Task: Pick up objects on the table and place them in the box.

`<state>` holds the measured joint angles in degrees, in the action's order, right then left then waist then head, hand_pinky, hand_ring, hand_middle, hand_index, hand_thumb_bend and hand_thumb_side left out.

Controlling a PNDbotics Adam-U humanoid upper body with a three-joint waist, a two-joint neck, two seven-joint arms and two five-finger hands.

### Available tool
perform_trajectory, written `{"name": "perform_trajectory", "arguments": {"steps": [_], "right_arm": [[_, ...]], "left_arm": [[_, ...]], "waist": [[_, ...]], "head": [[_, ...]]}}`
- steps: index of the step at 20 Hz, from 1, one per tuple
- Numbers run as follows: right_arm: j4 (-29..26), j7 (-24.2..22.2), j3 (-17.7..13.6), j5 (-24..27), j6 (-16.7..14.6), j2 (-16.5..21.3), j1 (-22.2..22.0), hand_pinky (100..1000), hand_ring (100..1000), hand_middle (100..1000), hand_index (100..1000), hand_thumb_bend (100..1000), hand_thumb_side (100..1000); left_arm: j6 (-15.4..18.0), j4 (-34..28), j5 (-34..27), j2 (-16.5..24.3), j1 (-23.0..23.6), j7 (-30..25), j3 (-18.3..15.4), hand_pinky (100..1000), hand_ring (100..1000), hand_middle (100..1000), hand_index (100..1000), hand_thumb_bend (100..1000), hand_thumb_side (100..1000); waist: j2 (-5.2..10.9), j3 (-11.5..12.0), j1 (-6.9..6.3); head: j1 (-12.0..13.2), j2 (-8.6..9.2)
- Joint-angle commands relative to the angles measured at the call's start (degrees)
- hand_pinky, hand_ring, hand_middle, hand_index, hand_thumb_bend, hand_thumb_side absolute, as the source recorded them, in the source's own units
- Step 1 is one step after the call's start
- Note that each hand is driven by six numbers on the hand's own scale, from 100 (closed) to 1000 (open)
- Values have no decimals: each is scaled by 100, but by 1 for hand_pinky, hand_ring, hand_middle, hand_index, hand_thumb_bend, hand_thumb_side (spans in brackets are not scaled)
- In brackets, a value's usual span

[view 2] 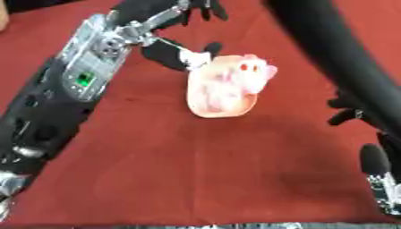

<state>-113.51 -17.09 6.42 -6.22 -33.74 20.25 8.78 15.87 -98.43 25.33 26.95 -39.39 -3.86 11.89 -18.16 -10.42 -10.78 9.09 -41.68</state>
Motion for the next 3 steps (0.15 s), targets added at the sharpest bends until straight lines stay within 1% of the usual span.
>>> {"name": "perform_trajectory", "arguments": {"steps": [1,2,3], "right_arm": [[-108,37,-41,-43,4,-4,8,583,779,836,939,100,736],[-108,42,-43,-51,3,-15,5,583,779,836,940,100,736],[-108,47,-45,-58,1,-25,3,583,780,836,940,100,736]], "left_arm": [[-7,-503,-833,145,304,449,-269,368,656,670,777,100,835],[-20,-581,-991,100,449,518,-325,363,650,664,770,100,800],[-39,-642,-1116,44,579,568,-374,398,682,695,794,100,941]], "waist": [[73,32,93],[69,44,106],[61,59,122]], "head": [[-20,110],[-16,116],[-10,126]]}}
